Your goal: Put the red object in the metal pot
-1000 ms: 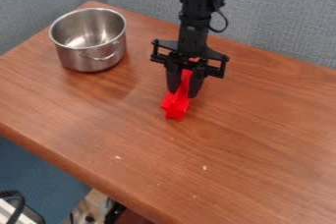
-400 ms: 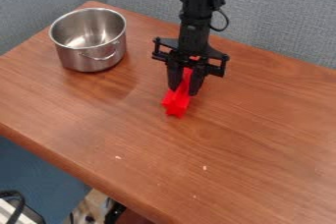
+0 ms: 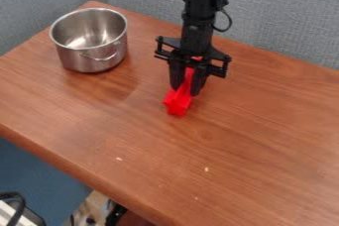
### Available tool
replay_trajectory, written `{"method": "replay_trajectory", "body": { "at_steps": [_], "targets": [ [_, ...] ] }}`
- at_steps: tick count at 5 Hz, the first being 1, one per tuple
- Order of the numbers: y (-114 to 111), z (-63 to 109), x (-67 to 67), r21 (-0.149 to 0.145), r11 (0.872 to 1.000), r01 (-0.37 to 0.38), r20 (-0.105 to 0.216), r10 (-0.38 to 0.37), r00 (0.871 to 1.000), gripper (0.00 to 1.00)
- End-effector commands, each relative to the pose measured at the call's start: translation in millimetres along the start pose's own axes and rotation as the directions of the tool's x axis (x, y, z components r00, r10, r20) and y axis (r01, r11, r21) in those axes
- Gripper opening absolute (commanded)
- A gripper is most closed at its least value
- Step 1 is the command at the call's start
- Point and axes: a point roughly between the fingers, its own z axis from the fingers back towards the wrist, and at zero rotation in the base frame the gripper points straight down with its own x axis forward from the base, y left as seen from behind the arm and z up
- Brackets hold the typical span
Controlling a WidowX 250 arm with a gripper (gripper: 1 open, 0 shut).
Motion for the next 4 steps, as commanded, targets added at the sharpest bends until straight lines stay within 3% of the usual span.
{"method": "replay_trajectory", "body": {
  "at_steps": [1, 3, 4],
  "targets": [
    [7, -41.9, -12.3, 0.008, 0.999, 0.048, -0.132, -0.047, 0.990, 0.00],
    [-5, -30.8, -17.1, -0.003, 1.000, 0.031, -0.133, -0.031, 0.991, 0.00],
    [6, -23.6, -2.3, -0.013, 1.000, -0.012, -0.135, 0.010, 0.991, 0.00]
  ]
}}
